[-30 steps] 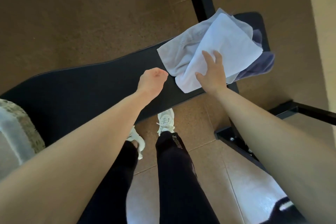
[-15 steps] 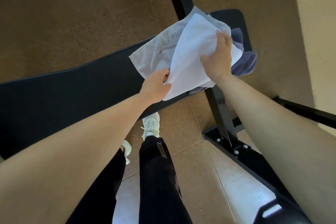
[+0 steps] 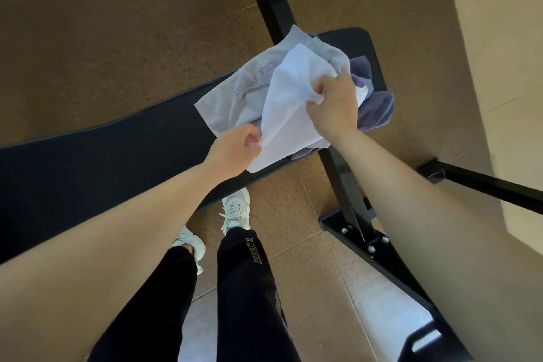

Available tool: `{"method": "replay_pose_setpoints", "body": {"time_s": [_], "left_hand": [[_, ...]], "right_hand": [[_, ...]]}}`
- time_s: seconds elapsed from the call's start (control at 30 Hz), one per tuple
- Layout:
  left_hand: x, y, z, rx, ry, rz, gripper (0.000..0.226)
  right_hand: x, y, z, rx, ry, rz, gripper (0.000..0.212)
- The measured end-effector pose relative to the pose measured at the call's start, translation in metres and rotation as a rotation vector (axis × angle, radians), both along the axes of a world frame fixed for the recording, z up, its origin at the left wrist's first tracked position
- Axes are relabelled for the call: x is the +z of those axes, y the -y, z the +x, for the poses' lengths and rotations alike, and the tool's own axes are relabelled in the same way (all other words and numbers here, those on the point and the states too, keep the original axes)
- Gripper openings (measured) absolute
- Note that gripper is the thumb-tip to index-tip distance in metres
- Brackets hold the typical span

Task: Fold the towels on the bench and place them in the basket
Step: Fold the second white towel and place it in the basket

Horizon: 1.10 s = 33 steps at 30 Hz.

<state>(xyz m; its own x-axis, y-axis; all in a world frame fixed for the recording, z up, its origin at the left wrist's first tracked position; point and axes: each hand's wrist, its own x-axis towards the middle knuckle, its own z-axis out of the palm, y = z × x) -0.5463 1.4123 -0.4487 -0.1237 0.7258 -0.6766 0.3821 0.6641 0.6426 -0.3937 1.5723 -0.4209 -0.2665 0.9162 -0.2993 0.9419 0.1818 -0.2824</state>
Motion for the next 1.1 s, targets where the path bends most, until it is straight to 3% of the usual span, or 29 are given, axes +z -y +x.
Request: {"method": "replay_pose_setpoints", "body": {"time_s": [0.13, 0.27, 0.33, 0.43, 0.53, 0.63, 0.7, 0.77, 0.87, 1.0, 1.1], "left_hand": [[0.031, -0.005, -0.007, 0.010, -0.115, 0.293, 0.038], [0.059, -0.019, -0.013, -0.253, -0.189, 0.556, 0.066], [0.069, -0.023, -0.015, -0.474, -0.219, 0.609, 0.056], [0.086, -0.020, -0.023, -0.623, -0.237, 0.647, 0.022], [0.108, -0.007, -0.040, -0.501, -0.201, 0.550, 0.024], [0.138, 0.013, -0.058, -0.361, -0.183, 0.459, 0.013], [0.164, 0.027, -0.070, -0.254, -0.182, 0.436, 0.026], [0.187, 0.042, -0.083, -0.099, -0.151, 0.390, 0.024], [0.220, 0.067, -0.108, 0.155, -0.138, 0.321, 0.014], [0.266, 0.099, -0.138, 0.472, -0.190, 0.343, 0.031], [0.295, 0.123, -0.155, 0.526, -0.318, 0.336, 0.030]], "right_hand": [[0.027, 0.038, 0.009, 0.276, 0.010, 0.089, 0.008], [0.057, 0.066, 0.023, 0.315, -0.284, -0.237, 0.019], [0.076, 0.080, 0.024, 0.312, -0.377, -0.395, 0.034], [0.101, 0.091, 0.021, 0.312, -0.433, -0.504, 0.029], [0.124, 0.089, 0.016, 0.307, -0.374, -0.426, 0.009], [0.147, 0.085, 0.002, 0.342, -0.245, -0.427, 0.015], [0.161, 0.082, -0.008, 0.382, -0.140, -0.435, 0.019], [0.174, 0.080, -0.017, 0.389, -0.088, -0.421, 0.021], [0.192, 0.077, -0.029, 0.386, -0.082, -0.405, 0.018], [0.215, 0.083, -0.051, 0.394, -0.088, -0.430, 0.019], [0.232, 0.099, -0.073, 0.411, -0.158, -0.472, 0.030]]}}
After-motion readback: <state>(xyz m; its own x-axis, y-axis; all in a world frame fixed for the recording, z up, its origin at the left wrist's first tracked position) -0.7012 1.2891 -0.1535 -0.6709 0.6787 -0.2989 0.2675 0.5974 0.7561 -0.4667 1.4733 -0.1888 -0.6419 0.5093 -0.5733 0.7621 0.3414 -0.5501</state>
